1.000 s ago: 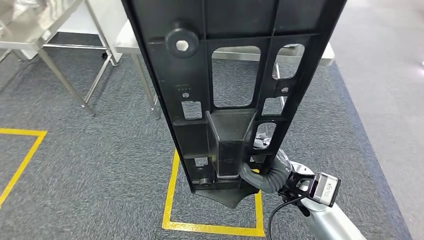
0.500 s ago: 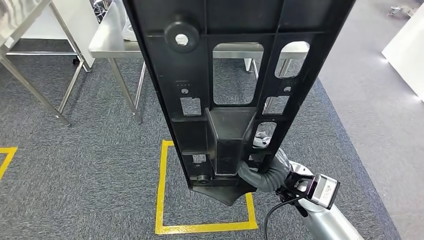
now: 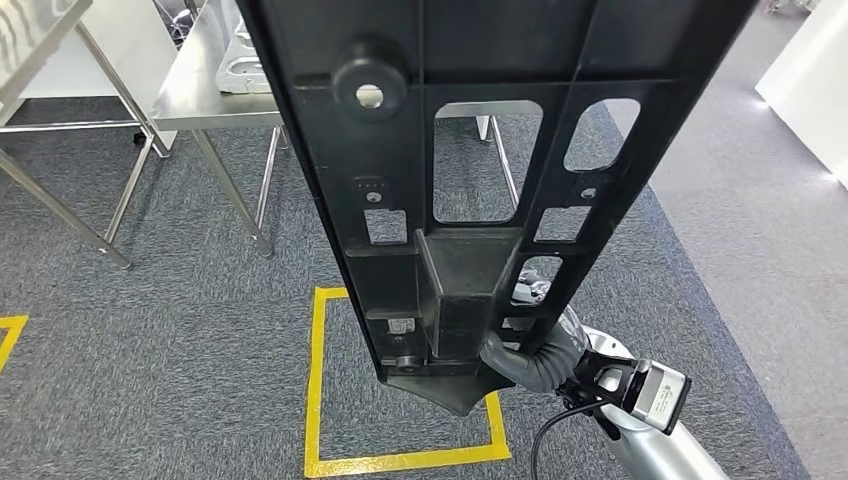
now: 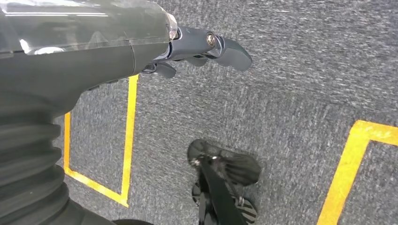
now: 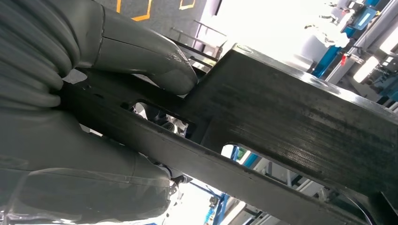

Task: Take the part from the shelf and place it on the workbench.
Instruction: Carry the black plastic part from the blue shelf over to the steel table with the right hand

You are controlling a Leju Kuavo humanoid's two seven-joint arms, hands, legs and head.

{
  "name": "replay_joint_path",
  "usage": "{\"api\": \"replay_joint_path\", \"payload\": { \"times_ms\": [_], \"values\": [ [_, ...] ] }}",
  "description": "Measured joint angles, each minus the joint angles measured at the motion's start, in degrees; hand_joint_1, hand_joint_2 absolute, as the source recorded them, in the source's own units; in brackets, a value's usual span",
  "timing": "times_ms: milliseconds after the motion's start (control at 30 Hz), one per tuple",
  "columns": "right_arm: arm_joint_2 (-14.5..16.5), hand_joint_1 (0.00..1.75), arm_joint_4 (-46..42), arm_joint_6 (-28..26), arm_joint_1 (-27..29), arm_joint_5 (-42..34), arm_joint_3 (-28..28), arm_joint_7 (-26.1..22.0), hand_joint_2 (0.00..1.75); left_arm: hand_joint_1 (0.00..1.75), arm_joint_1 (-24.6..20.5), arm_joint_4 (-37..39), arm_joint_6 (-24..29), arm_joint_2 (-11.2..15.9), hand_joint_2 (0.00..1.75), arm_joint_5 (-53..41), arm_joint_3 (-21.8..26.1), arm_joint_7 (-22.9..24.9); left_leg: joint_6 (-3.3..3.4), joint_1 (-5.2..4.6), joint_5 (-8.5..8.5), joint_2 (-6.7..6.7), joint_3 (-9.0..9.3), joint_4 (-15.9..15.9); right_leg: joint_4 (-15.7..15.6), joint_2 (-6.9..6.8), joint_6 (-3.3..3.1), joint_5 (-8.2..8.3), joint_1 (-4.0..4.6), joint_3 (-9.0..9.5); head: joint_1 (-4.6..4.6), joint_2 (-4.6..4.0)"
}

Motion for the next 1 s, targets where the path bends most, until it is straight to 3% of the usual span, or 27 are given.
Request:
{"api": "replay_joint_path", "payload": {
  "times_ms": [67,133,233,300,400,433,467,500,567,633,767,833,900,933,967,1000],
  "values": [
    [0.0,1.75,0.0,0.03,0.0,0.01,0.02,-0.15,1.75,0.0,-0.01,0.0,0.0,0.13,1.75,0.05,0.0,-0.02,0.43,-0.09,4.07,-0.36,3.49,-8.04,0.37,0.35,0.33,-0.34,0.13,0.13,0.0,0.0],
    [0.0,1.75,0.01,0.07,0.0,0.01,0.02,-0.25,1.75,0.0,-0.04,0.0,0.0,0.22,1.75,0.08,0.0,-0.07,0.98,-0.24,5.49,-0.73,5.43,-12.5,0.73,0.59,0.79,-0.56,0.26,-0.02,0.0,0.0],
    [0.0,1.75,0.02,0.15,-0.01,0.01,0.01,-0.31,1.75,0.0,-0.03,0.0,0.0,0.28,1.75,0.11,0.01,-0.13,1.91,-0.31,5.68,-0.7,5.57,-13.16,0.86,0.65,1.68,-0.65,0.15,-0.17,0.0,0.0],
    [0.05,1.75,0.01,0.19,-0.11,0.01,0.01,-0.43,1.75,0.0,-0.11,0.0,-0.01,0.28,1.75,0.13,0.01,-0.19,2.55,-0.1,6.01,-0.55,5.78,-13.65,3.15,0.4,2.28,-2.29,0.01,-1.12,0.01,0.0],
    [0.26,1.75,0.08,0.22,-0.07,0.01,0.01,-0.61,1.75,0.0,-0.11,0.0,-0.03,0.28,1.75,0.14,0.01,-0.32,2.82,-0.05,6.09,-0.42,5.75,-13.79,13.49,0.05,2.98,-7.18,-0.41,-6.1,0.01,0.0],
    [0.28,1.75,0.15,0.22,0.02,0.01,0.01,-0.62,1.75,0.0,-0.08,0.0,-0.05,0.3,1.75,0.14,0.01,-0.35,2.82,-0.05,6.06,-0.4,5.73,-13.78,16.08,-0.01,3.14,-7.77,-0.55,-7.44,0.01,0.0],
    [0.28,1.75,0.22,0.21,0.09,0.01,0.01,-0.62,1.75,0.0,-0.07,0.0,-0.08,0.3,1.75,0.14,0.01,-0.38,2.78,-0.05,6.02,-0.38,5.75,-13.76,16.71,-0.08,3.24,-7.28,-0.67,-7.86,0.01,0.0],
    [0.28,1.75,0.28,0.21,0.12,0.01,0.01,-0.65,1.75,0.0,-0.06,0.0,-0.12,0.31,1.75,0.14,0.01,-0.4,2.69,-0.04,5.96,-0.37,5.85,-13.75,14.78,-0.17,3.26,-5.68,-0.78,-7.0,0.01,0.0],
    [0.28,1.75,0.31,0.19,0.1,0.01,0.01,-0.76,1.75,0.0,-0.07,0.0,-0.17,0.31,1.75,0.15,0.01,-0.48,2.35,-0.1,5.77,-0.38,6.14,-13.71,6.88,-0.64,3.05,-1.86,-0.86,-3.11,0.01,0.0],
    [0.28,1.75,0.32,0.18,0.1,0.01,-0.01,-1.03,1.75,0.0,-0.07,0.0,-0.18,0.32,1.75,0.21,0.01,-0.58,1.75,-0.25,5.57,-0.35,6.25,-13.65,1.47,-1.02,2.5,-0.34,-0.55,-0.55,0.01,0.0],
    [0.23,1.75,0.34,0.21,0.12,0.01,-0.01,-1.48,1.75,0.0,-0.08,0.0,-0.17,0.32,1.75,0.31,0.02,-0.7,0.33,-0.13,4.95,-0.07,6.24,-13.28,0.28,-0.69,1.02,-0.35,-0.28,-0.12,0.0,0.0],
    [0.19,1.75,0.37,0.3,0.08,-0.01,-0.01,-1.62,1.75,0.0,-0.09,0.0,-0.16,0.34,1.75,0.31,0.01,-0.72,-0.06,-0.04,2.43,-0.09,4.39,-9.03,-0.12,-0.63,0.22,-0.24,-0.38,0.2,0.0,0.0],
    [0.16,1.75,0.49,0.52,0.13,-0.01,0.0,-1.73,1.75,0.0,-0.03,0.0,-0.15,0.34,1.75,0.31,0.01,-0.76,-0.24,-0.04,-1.06,-0.14,0.55,-1.27,-0.1,-0.57,-0.24,-0.39,-0.1,0.25,0.0,0.0],
    [0.16,1.75,0.6,0.61,0.2,-0.01,0.0,-1.76,1.75,0.0,0.01,0.0,-0.15,0.34,1.75,0.31,0.01,-0.78,-0.29,-0.05,-1.92,-0.16,-1.12,1.79,-0.06,-0.5,-0.35,-0.47,0.04,0.27,0.0,0.0],
    [0.15,1.75,0.7,0.66,0.25,0.0,0.01,-1.77,1.75,0.0,0.04,0.0,-0.15,0.34,1.75,0.31,0.02,-0.78,-0.25,-0.05,-1.63,-0.17,-1.9,2.88,0.0,-0.41,-0.41,-0.56,0.17,0.34,0.0,0.0],
    [0.15,1.75,0.77,0.66,0.27,0.01,0.01,-1.79,1.75,0.0,0.06,0.0,-0.15,0.35,1.75,0.31,0.02,-0.79,-0.12,-0.06,-0.25,-0.18,-1.59,1.7,0.07,-0.31,-0.42,-0.68,0.28,0.47,0.0,0.0]
  ]
}}
